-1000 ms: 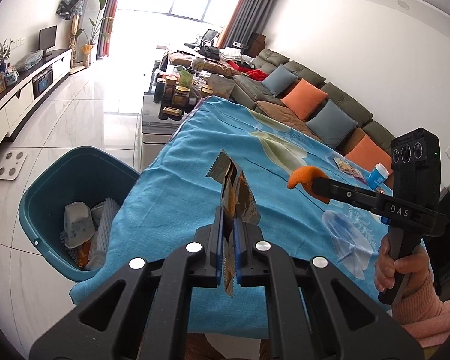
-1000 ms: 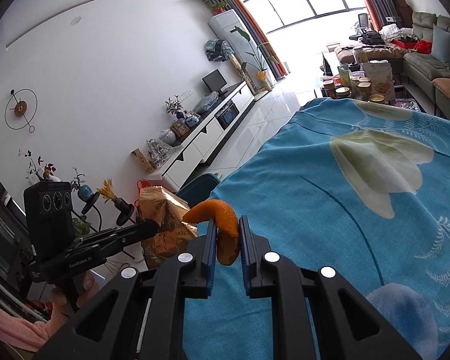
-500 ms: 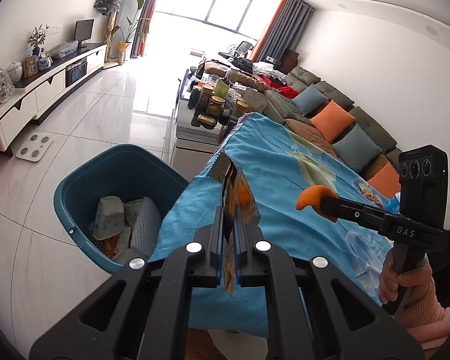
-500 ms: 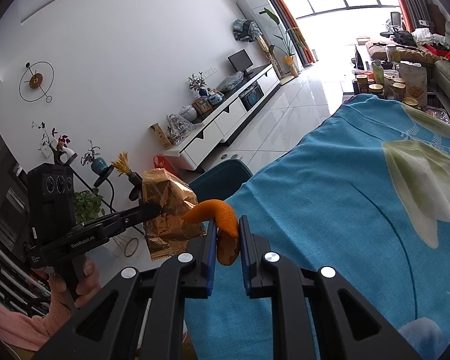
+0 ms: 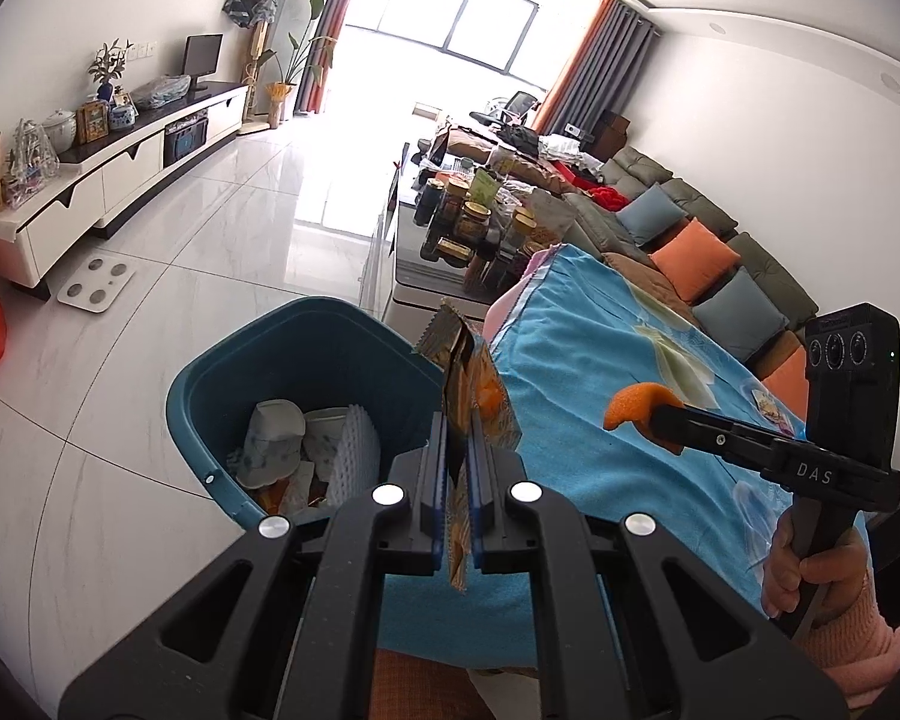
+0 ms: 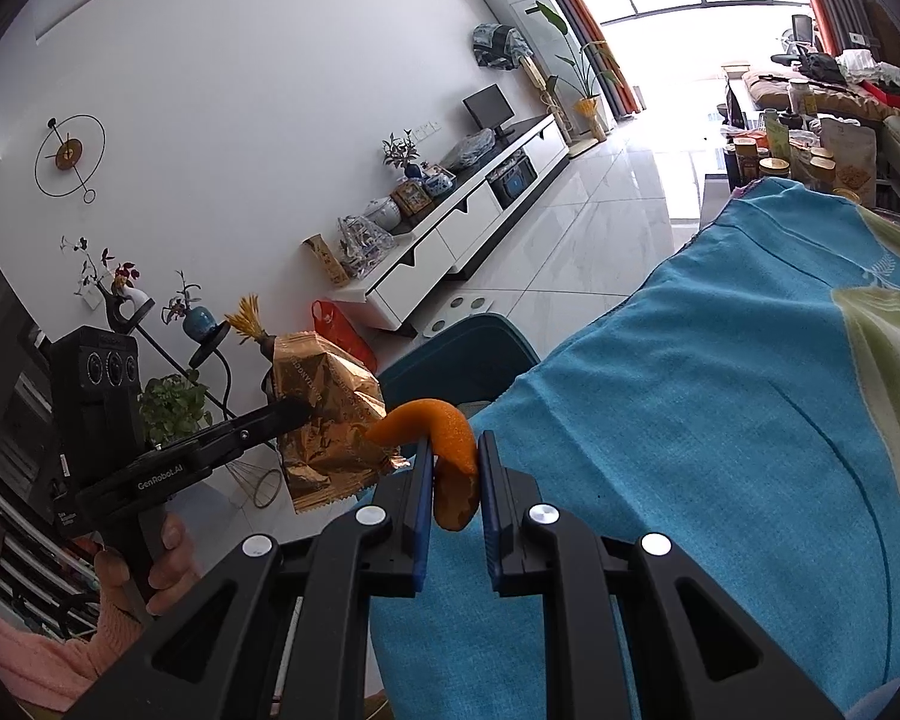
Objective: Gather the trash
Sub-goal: 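Carry the wrapper with the left tool while the right tool carries the peel over the teal bin, then open the right tool over the teal bin while the left tool releases the wrapper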
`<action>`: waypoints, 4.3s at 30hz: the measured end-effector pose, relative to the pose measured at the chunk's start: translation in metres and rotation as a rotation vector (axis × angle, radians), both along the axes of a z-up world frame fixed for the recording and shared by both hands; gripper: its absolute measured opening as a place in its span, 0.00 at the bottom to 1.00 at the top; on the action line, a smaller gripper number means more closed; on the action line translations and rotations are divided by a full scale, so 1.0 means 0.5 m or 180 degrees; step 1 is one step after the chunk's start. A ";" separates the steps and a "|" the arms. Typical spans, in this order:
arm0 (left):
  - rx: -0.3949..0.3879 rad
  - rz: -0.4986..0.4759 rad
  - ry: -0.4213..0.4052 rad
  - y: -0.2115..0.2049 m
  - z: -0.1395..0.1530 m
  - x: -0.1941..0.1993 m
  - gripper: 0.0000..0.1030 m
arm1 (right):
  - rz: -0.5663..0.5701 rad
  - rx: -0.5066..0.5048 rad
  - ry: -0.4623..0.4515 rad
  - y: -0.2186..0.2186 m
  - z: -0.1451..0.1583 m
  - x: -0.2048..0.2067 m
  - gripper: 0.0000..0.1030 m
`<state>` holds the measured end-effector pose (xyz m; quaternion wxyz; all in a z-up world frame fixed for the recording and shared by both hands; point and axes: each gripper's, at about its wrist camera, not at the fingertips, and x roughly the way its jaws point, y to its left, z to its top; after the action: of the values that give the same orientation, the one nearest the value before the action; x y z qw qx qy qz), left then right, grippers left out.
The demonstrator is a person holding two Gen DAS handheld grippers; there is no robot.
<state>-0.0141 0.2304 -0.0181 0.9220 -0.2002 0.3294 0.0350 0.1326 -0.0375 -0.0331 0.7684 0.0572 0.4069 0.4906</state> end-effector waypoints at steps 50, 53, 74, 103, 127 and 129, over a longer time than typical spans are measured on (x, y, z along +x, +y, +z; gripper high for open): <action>0.0021 0.0276 0.0229 0.072 -0.064 0.057 0.06 | 0.0274 -0.0265 0.0013 0.150 -0.014 0.017 0.13; 0.0014 0.0279 0.0239 0.075 -0.068 0.064 0.06 | 0.0285 -0.0280 0.0029 0.158 -0.019 0.020 0.13; -0.0059 0.0314 0.0324 0.094 -0.100 0.079 0.06 | 0.0337 -0.0423 0.0051 0.212 -0.030 0.031 0.13; -0.0072 0.0365 0.0543 0.110 -0.165 0.133 0.06 | 0.0333 -0.0657 0.0143 0.286 -0.069 0.048 0.14; -0.0020 0.0362 0.0376 0.106 -0.174 0.135 0.46 | 0.0189 -0.0481 0.0095 0.246 -0.047 0.049 0.31; 0.0044 0.0351 0.0298 0.096 -0.158 0.122 0.50 | 0.0147 -0.0434 0.0048 0.224 -0.036 0.043 0.35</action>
<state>0.0467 0.2782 -0.0973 0.9037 -0.2099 0.3604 0.0974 0.1539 0.0745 -0.0512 0.7559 -0.0011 0.4463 0.4790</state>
